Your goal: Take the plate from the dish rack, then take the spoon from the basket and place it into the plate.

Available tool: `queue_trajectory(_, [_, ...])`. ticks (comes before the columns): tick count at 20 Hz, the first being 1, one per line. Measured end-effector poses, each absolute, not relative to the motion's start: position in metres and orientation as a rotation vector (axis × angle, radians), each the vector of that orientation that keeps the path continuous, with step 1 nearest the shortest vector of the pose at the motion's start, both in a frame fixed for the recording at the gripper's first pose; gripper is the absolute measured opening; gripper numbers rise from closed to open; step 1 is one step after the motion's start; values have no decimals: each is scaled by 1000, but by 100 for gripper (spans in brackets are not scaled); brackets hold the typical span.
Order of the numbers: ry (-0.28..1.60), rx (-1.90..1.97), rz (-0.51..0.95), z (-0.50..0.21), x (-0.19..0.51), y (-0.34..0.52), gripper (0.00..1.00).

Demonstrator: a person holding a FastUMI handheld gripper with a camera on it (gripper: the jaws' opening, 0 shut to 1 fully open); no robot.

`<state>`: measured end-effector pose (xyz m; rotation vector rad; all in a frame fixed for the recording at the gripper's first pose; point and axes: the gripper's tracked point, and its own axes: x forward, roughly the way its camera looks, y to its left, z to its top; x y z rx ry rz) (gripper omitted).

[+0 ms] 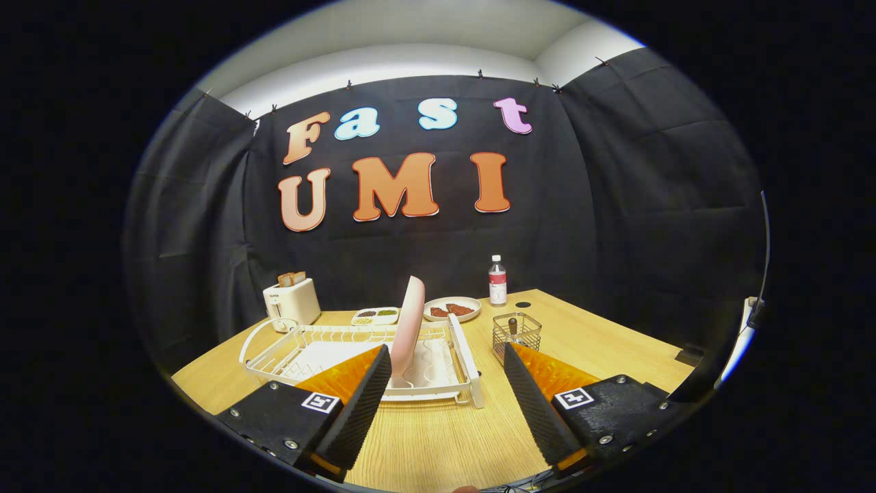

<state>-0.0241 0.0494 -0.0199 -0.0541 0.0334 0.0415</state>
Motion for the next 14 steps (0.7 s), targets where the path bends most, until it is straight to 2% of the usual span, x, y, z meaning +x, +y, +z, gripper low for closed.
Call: queue_trajectory(14, [36,-91,16,-23,-21,49,98])
